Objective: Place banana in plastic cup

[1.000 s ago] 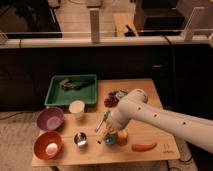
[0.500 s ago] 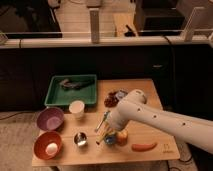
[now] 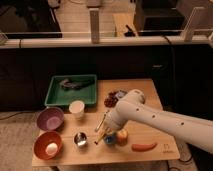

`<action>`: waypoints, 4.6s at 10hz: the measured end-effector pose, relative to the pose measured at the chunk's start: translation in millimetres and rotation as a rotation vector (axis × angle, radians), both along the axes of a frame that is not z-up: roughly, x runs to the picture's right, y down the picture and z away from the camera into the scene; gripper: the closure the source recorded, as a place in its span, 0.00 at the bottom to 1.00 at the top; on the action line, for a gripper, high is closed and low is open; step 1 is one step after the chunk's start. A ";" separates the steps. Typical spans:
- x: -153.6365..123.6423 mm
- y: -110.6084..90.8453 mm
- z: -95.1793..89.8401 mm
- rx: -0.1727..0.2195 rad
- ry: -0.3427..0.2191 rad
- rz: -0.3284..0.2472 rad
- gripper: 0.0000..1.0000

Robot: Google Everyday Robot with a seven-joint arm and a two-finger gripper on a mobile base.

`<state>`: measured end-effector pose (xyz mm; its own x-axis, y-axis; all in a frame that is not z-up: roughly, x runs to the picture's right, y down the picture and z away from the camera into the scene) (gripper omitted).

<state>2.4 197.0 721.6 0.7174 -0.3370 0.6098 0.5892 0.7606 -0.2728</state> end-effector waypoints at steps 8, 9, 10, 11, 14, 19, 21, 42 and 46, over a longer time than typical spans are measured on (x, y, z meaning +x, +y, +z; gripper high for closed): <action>-18.5 -6.9 -0.8 0.001 -0.047 -0.015 0.90; -21.3 -8.0 -0.8 0.002 -0.052 -0.016 0.91; -22.1 -8.6 -1.3 0.002 -0.057 -0.016 0.91; -24.0 -8.4 -1.7 0.002 -0.062 -0.019 0.91; -31.2 -9.9 -2.4 0.005 -0.087 -0.028 0.91; -46.2 -15.4 -4.3 0.011 -0.127 -0.032 0.97; -49.3 -17.2 -5.6 0.016 -0.141 -0.030 0.97; -83.7 -53.3 13.8 0.090 -0.206 0.008 0.97; -81.3 -56.9 22.3 0.100 -0.209 0.022 0.97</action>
